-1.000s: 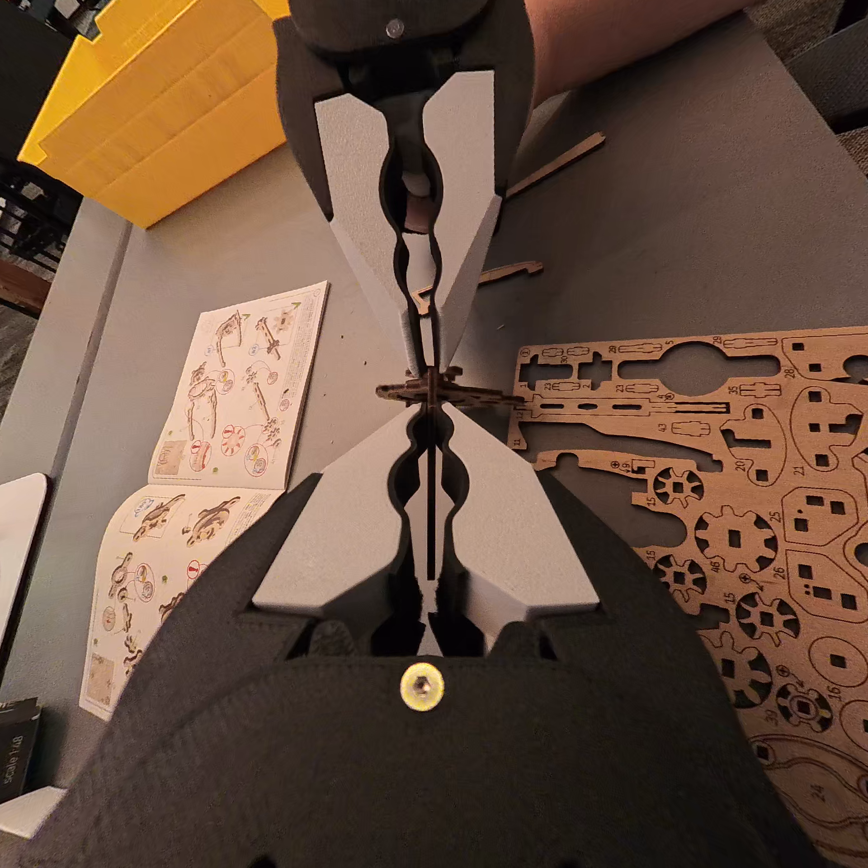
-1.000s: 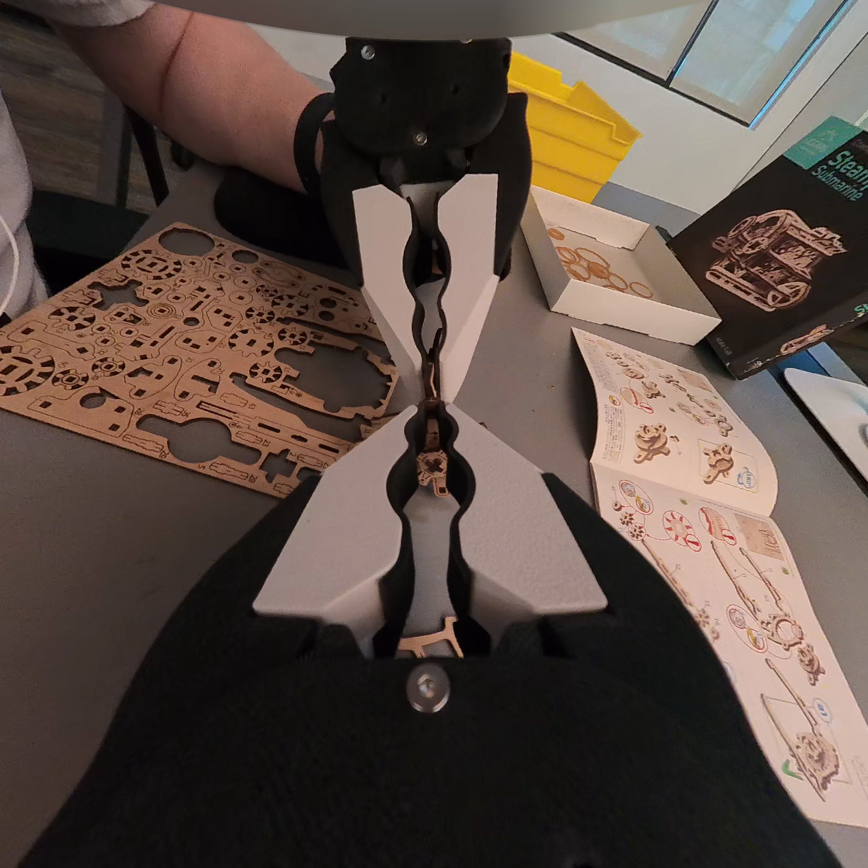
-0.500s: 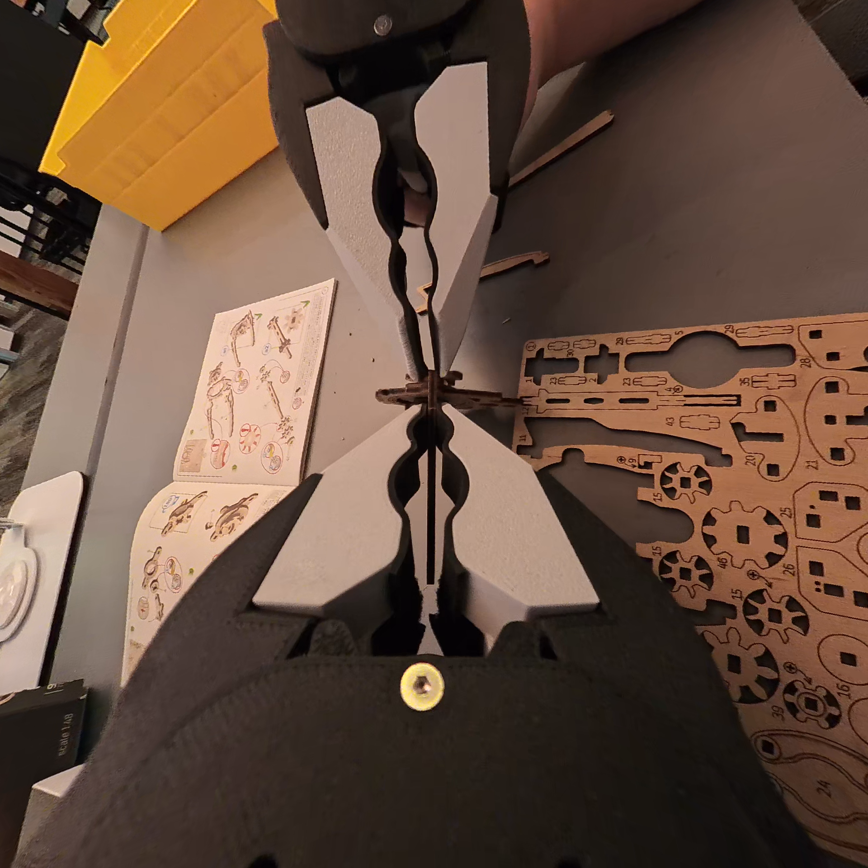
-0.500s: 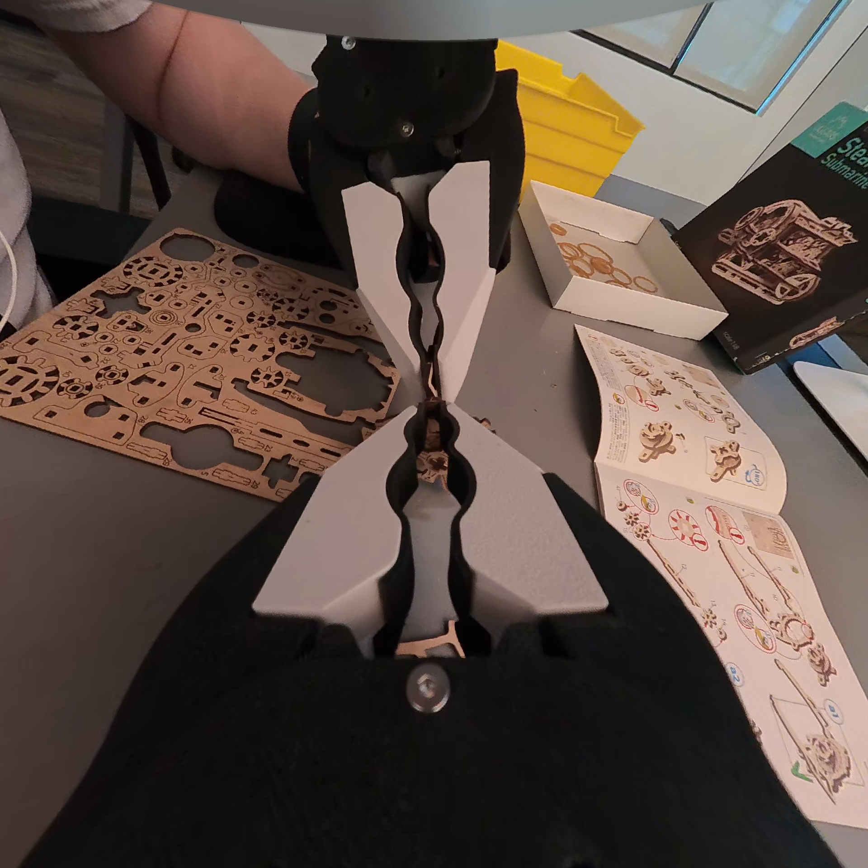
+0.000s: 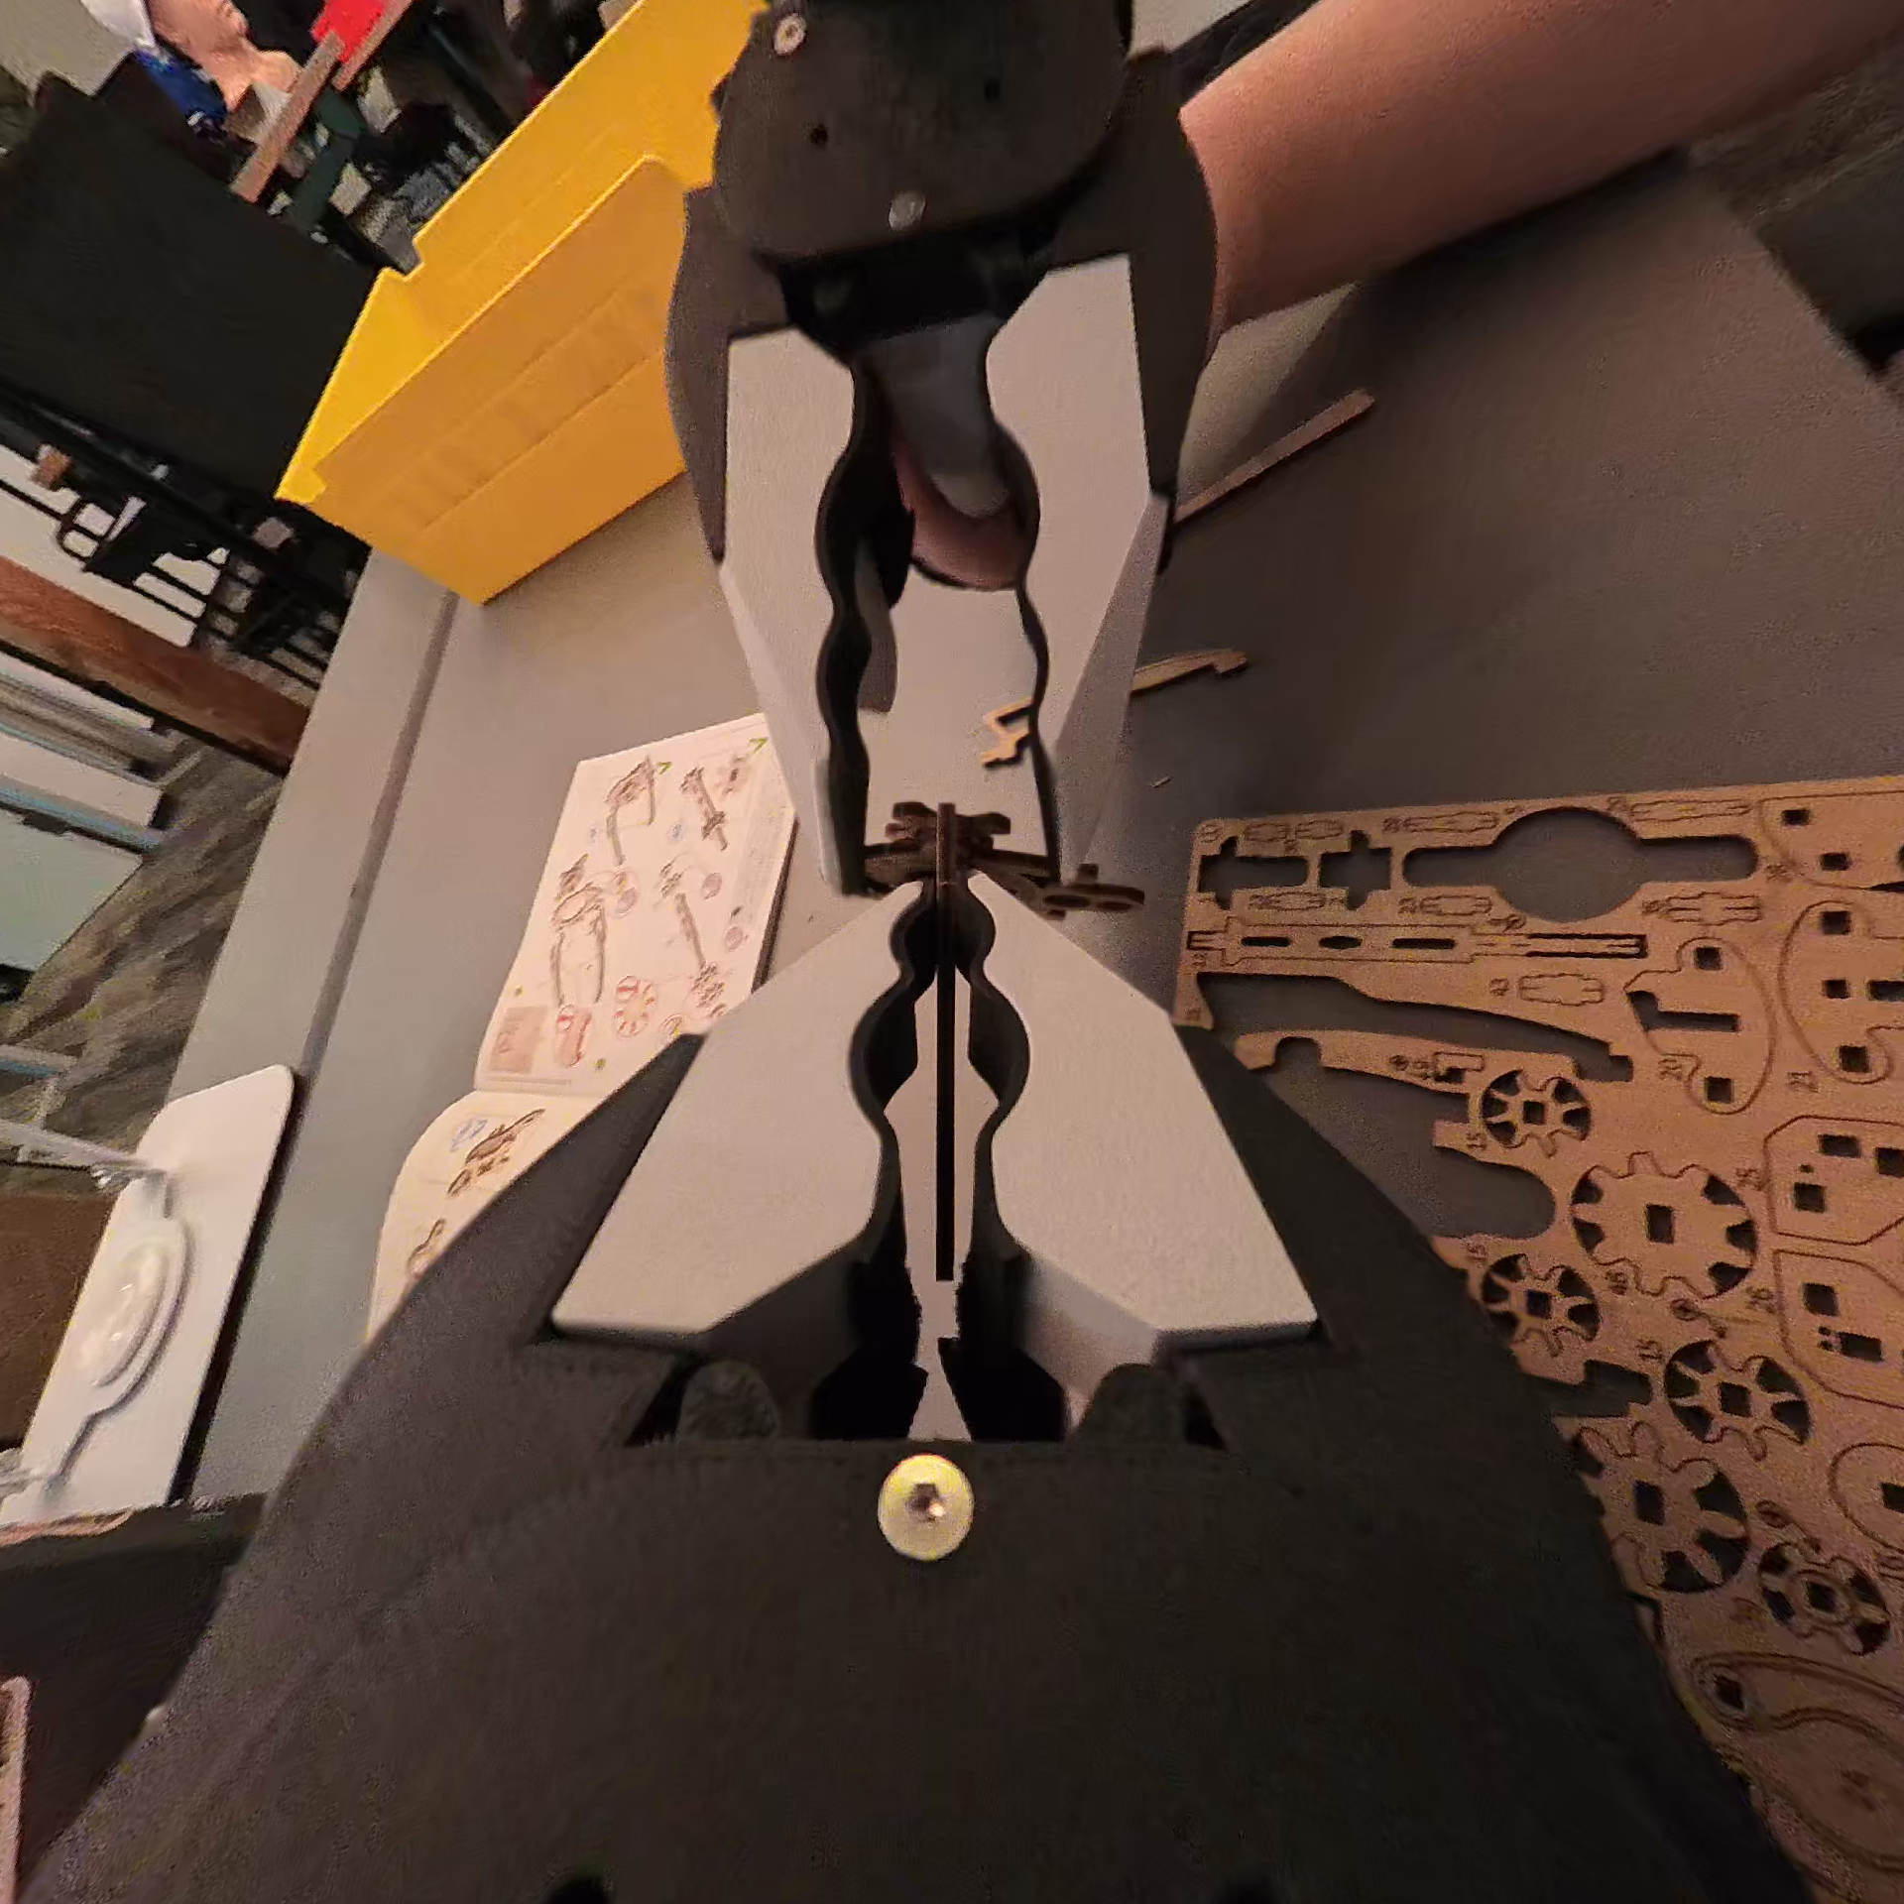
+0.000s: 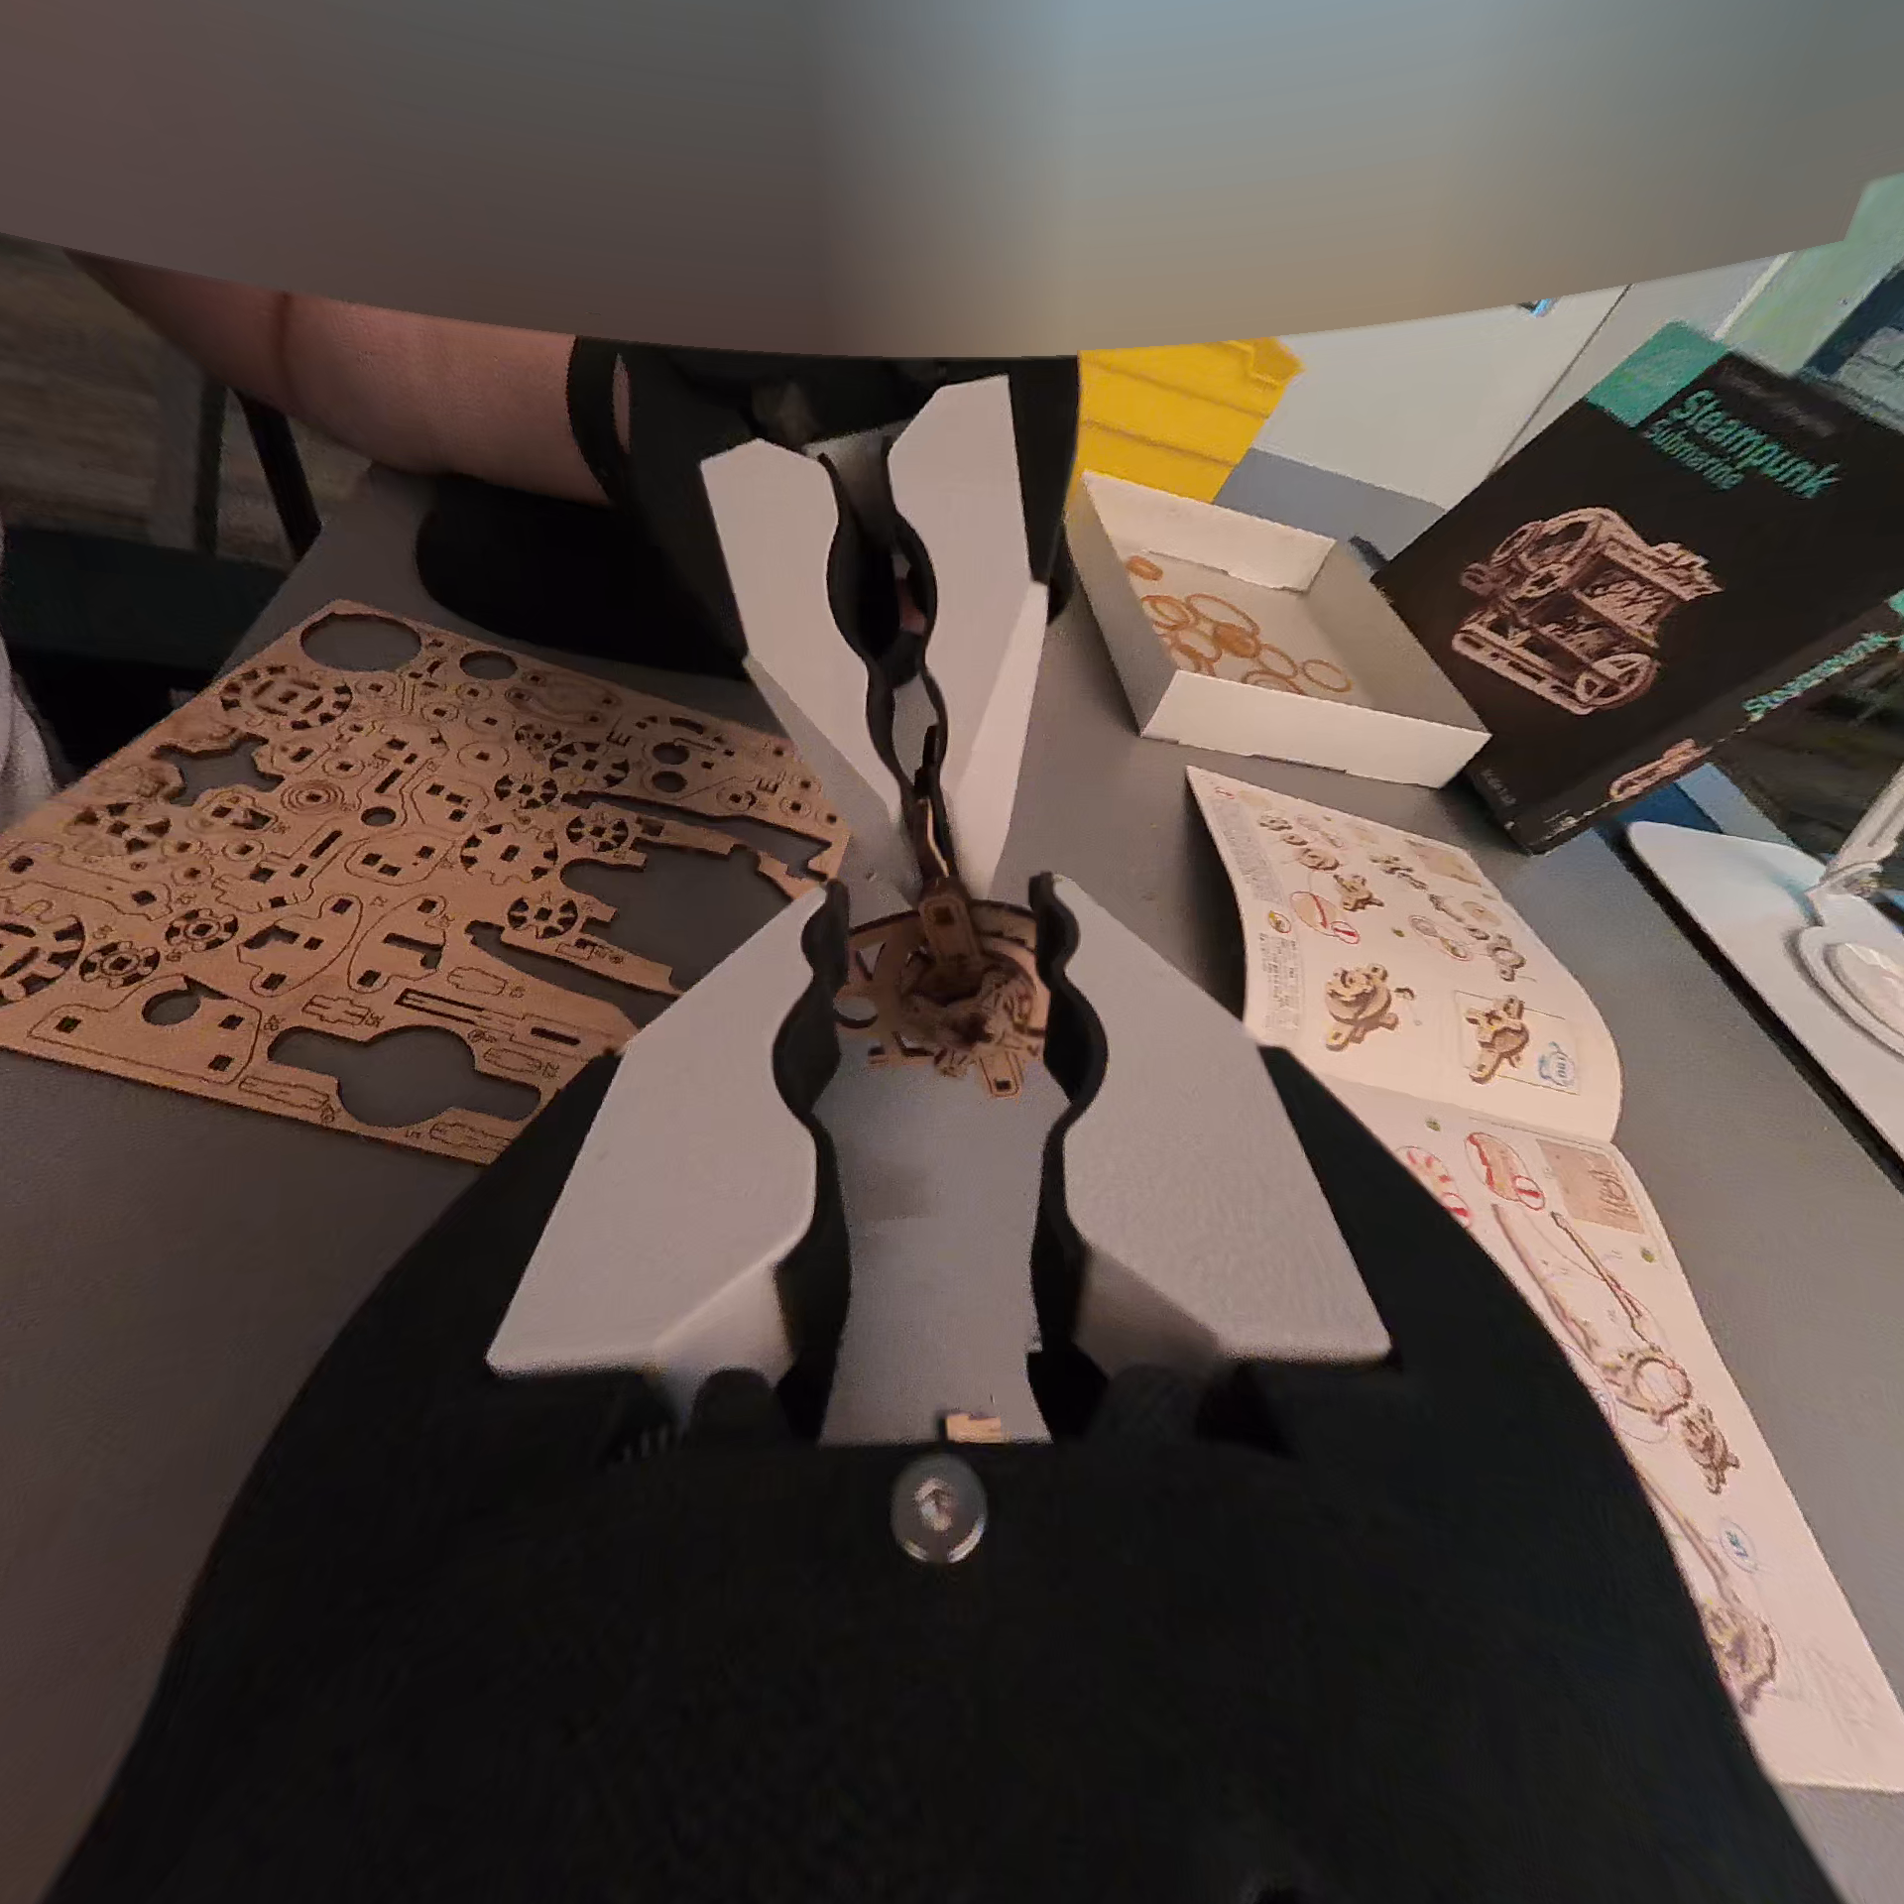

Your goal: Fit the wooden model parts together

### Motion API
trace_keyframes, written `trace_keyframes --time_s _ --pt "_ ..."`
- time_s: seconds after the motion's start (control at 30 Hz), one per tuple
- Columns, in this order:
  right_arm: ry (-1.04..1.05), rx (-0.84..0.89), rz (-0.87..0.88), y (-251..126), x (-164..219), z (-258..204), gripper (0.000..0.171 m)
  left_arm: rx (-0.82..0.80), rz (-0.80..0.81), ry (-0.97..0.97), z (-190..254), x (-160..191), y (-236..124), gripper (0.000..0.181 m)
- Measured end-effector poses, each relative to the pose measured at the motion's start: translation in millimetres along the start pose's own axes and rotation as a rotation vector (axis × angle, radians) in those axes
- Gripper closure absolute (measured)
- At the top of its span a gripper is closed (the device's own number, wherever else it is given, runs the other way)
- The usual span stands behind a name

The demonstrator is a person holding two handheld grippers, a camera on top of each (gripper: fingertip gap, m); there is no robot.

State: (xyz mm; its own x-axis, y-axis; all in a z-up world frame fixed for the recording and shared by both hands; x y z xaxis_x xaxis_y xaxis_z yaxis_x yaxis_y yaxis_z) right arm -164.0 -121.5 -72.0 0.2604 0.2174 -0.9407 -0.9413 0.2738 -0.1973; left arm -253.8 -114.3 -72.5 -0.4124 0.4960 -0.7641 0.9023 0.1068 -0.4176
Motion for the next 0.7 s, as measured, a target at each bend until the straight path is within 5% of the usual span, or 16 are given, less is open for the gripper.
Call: trace_keyframes --time_s 0.4,0.53,0.7 --pt "0.249 0.075 0.319 -33 -20 29 0.153 0.024 0.146 -0.248 -15 4 -9 0.181" --pt "0.469 -0.007 0.499 -42 -22 39 0.148 0.018 0.202 -0.366 -24 4 -13 0.181" --pt "0.462 -0.011 0.588 -53 -28 43 0.142 0.003 0.168 -0.305 -20 3 -11 0.181"
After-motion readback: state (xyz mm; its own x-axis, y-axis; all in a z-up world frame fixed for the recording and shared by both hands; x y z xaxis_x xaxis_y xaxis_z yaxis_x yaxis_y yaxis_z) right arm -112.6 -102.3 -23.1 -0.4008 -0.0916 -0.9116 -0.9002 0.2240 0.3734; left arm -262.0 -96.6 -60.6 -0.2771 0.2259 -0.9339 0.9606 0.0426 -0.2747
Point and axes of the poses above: each gripper's, where its closed fingertips meet, y out along the fingers, x out of its underside, z = x × y across the jaws, the point moved 6 cm from there along -y, back along the fingers, and after that the axes turned 5 degrees about z, right-handed, at the moved point
